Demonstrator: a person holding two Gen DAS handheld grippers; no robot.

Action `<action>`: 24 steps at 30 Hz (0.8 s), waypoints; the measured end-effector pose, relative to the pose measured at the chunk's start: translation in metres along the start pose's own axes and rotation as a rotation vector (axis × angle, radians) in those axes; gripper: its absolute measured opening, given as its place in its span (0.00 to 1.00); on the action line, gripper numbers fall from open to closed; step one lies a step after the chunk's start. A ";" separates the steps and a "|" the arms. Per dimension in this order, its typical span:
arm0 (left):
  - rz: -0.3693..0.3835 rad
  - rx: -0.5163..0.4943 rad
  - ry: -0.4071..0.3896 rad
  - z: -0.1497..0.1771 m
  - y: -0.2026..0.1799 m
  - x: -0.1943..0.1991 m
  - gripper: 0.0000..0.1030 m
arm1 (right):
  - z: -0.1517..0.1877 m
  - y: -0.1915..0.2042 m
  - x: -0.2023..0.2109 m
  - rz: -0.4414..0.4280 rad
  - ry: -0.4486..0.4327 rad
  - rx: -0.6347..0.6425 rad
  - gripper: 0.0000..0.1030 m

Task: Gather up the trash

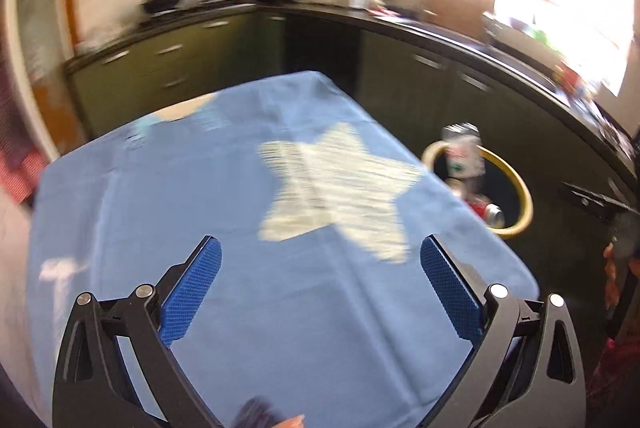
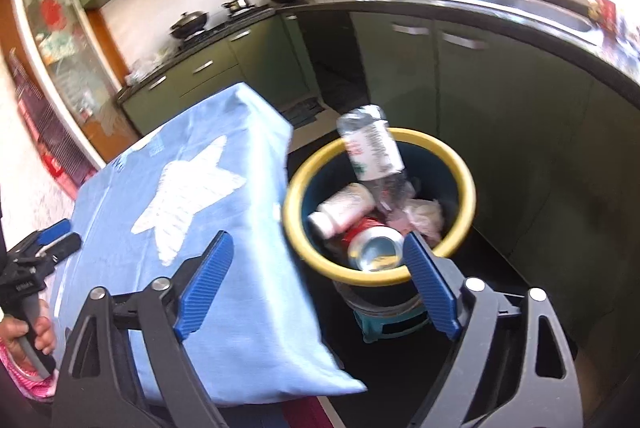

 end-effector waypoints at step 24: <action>-0.253 0.156 -0.259 0.027 0.108 0.198 0.95 | -0.006 0.114 0.099 0.026 -0.234 0.256 0.93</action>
Point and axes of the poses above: each gripper's, at about its wrist camera, not at the fingertips, and x roughly against the way its jaws point, y to its left, z to its underside, the point moved 6 cm from there along -x, roughly the way its jaws point, and after that the axes turned 3 degrees about -y, right-handed, at the moved point
